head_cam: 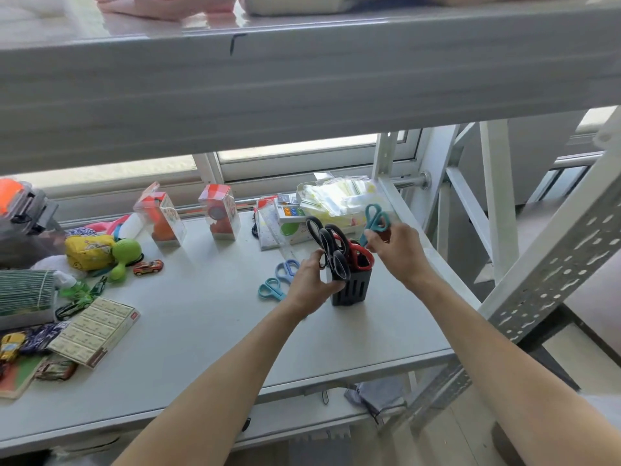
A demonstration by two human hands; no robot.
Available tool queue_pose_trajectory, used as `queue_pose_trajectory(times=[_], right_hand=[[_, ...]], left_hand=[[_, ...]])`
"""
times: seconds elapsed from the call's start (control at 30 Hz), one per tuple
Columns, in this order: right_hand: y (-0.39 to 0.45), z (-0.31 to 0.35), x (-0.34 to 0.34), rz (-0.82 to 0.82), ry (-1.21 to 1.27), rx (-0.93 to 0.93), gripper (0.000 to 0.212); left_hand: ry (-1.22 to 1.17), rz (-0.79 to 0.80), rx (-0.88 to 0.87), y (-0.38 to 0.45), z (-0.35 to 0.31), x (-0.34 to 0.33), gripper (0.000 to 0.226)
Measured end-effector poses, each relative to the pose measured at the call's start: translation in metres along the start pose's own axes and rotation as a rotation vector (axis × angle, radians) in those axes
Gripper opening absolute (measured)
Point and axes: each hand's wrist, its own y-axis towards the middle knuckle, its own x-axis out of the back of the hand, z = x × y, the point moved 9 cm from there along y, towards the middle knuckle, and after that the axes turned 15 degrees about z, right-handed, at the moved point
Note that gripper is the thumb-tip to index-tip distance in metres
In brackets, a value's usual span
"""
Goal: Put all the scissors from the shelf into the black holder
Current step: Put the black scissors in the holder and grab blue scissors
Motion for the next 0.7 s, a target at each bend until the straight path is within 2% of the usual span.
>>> queue_pose_trajectory(times=[0.17,0.37,0.5,0.6,0.67,0.7], right_hand=[[0.011,-0.006,-0.02,0.219,-0.079,-0.028,0.013],[0.016,-0.013,-0.03,0.437,-0.108,-0.046,0.017],[0.01,-0.009,-0.031,0.513,-0.152,-0.043,0.024],[0.001,-0.01,-0.028,0.512,-0.127,-0.056,0.046],[-0.005,-0.012,-0.022,0.389,-0.056,-0.056,0.051],[-0.009,-0.013,-0.016,0.271,-0.012,-0.059,0.049]], left_hand=[[-0.018,-0.029,-0.009,0.001,-0.002,0.0,0.06],[-0.012,-0.024,-0.018,0.005,0.0,0.0,0.063],[-0.037,-0.016,-0.038,0.007,0.001,-0.002,0.062],[-0.063,-0.005,-0.042,0.007,0.003,-0.003,0.064],[-0.084,0.019,-0.04,0.008,0.005,-0.004,0.067],[-0.103,0.038,-0.038,0.008,0.007,-0.005,0.068]])
